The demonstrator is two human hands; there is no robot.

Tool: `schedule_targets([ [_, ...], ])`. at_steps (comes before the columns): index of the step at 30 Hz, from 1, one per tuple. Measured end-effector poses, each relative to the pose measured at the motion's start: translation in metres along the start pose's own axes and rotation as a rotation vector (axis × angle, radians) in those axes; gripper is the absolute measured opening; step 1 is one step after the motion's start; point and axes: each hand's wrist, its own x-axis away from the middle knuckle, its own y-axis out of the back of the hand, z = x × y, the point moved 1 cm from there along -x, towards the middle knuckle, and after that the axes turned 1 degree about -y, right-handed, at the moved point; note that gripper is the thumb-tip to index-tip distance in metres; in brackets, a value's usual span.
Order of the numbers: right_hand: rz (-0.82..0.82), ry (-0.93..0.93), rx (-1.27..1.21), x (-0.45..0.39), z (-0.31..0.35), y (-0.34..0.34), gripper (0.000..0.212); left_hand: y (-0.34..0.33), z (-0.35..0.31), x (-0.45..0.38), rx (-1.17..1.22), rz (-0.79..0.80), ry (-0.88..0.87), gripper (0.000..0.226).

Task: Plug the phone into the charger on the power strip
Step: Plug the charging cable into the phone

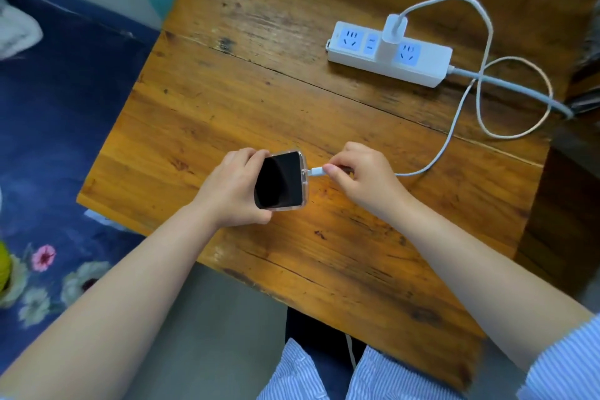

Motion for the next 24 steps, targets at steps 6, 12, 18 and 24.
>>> schedule_targets([
  [6,-0.068,-0.015,-0.019,0.010,-0.002,-0.001,0.019,-0.003,-0.005,0.003,-0.017,-0.027,0.019,0.094],
  [12,-0.039,-0.024,-0.053,0.014,-0.003,-0.002,0.019,-0.009,-0.010,0.006,-0.028,-0.038,0.031,0.091],
  [18,0.015,-0.038,-0.038,0.018,-0.004,-0.005,0.019,-0.013,-0.016,0.008,-0.052,-0.038,0.043,0.091],
  [24,0.043,-0.039,-0.049,0.015,-0.005,-0.003,0.019,-0.017,-0.018,0.010,-0.085,-0.025,0.009,0.093],
])
